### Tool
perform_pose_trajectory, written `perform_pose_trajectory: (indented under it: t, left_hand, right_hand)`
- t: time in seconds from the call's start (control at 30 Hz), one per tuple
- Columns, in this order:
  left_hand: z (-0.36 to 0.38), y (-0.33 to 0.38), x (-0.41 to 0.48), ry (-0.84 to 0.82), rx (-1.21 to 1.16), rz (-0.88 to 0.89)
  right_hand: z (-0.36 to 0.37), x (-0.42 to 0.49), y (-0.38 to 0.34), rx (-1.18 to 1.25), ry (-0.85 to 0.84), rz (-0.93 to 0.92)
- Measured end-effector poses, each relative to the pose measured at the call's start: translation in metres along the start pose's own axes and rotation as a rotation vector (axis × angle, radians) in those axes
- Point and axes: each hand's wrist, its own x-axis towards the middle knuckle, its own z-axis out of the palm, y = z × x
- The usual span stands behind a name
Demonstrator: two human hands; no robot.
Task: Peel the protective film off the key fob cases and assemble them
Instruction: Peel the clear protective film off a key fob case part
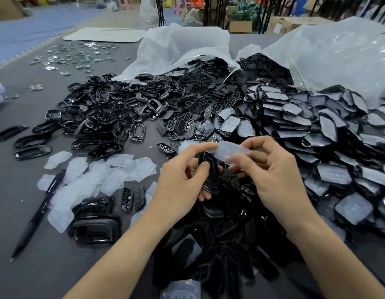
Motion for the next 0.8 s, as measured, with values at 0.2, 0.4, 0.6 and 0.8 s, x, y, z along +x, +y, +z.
perform_pose_trajectory:
  t: [0.2, 0.4, 0.6, 0.8]
  left_hand:
    - [-0.002, -0.002, 0.001, 0.042, 0.005, -0.003]
    - [-0.004, -0.003, -0.001, 0.048, 0.021, -0.001]
    - [-0.003, -0.004, 0.0, 0.087, 0.037, -0.018]
    - [0.002, -0.003, -0.003, 0.054, 0.111, 0.082]
  right_hand:
    - [-0.001, 0.001, 0.003, -0.019, 0.003, -0.033]
    - [-0.005, 0.004, 0.002, -0.02, -0.014, -0.054]
    - [-0.018, 0.003, -0.017, -0.005, -0.248, -0.081]
    - [-0.008, -0.002, -0.014, -0.155, -0.26, -0.14]
